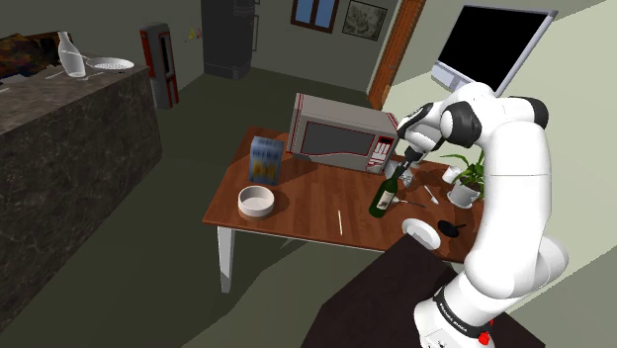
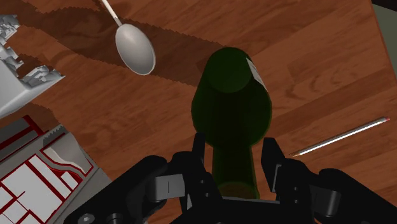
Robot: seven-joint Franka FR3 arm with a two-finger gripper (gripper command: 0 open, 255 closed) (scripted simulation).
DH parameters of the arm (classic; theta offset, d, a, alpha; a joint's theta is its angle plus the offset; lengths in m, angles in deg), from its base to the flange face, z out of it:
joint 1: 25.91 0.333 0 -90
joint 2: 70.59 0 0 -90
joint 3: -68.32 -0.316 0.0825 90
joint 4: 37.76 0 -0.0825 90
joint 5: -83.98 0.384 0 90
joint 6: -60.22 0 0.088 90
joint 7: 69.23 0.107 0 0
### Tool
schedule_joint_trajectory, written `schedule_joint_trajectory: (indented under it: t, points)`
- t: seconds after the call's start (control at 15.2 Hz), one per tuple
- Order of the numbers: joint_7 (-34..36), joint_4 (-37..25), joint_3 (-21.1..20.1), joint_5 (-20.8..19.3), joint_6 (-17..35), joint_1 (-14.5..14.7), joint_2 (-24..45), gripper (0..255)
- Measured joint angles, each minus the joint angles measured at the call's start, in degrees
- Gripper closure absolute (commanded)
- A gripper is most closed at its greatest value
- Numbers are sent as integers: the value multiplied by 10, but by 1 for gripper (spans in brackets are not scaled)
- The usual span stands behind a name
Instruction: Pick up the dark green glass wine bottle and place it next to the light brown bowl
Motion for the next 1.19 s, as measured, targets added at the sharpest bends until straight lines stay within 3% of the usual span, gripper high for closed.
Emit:
schedule_joint_trajectory:
  t: [0.53,1.19]
  points:
    - [1,0,1,-2,-2,1,-2,255]
    - [27,0,28,-37,-45,22,-49,255]
